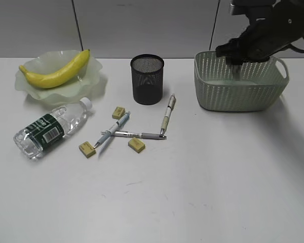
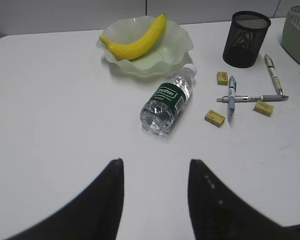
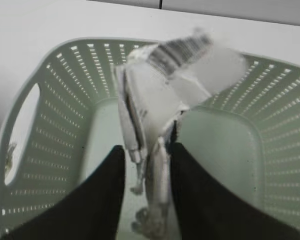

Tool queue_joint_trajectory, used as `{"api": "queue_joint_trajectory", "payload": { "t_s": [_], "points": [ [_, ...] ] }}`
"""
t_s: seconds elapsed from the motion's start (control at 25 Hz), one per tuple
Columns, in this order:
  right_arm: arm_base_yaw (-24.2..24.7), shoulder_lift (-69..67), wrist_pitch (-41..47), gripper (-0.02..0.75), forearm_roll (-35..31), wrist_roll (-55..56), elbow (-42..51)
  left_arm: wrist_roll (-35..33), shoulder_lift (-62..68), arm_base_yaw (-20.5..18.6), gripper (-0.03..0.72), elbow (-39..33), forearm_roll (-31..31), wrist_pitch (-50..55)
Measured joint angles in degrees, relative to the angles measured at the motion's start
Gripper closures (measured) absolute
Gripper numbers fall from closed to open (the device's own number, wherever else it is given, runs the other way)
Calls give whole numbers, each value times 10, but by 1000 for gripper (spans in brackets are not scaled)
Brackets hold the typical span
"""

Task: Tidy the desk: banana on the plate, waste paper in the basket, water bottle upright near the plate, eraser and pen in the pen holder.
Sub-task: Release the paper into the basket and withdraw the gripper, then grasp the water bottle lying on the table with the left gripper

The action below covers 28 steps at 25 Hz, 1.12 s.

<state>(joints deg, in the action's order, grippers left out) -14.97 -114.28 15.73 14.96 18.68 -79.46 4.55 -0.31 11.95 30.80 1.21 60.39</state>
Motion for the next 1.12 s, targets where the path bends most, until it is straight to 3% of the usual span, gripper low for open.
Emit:
{"api": "queue_joint_trajectory", "payload": {
  "t_s": [0.12, 0.24, 0.48, 0.6, 0.8, 1.12],
  "points": [
    [0, 0, 12, 192, 0, 0, -11, 0, 0, 0, 371, 0, 0, 0],
    [0, 0, 61, 112, 0, 0, -32, 0, 0, 0, 371, 0, 0, 0],
    [0, 17, 299, 235, 4, -11, -83, 0, 0, 0, 374, 0, 0, 0],
    [-3, 51, 374, 314, 4, -37, -84, 0, 0, 0, 374, 0, 0, 0],
    [-24, 144, 441, 379, -7, -70, -84, 0, 0, 0, 374, 0, 0, 0],
    [-46, 311, 521, 387, -144, -151, -84, 0, 0, 0, 374, 0, 0, 0]
  ]
}}
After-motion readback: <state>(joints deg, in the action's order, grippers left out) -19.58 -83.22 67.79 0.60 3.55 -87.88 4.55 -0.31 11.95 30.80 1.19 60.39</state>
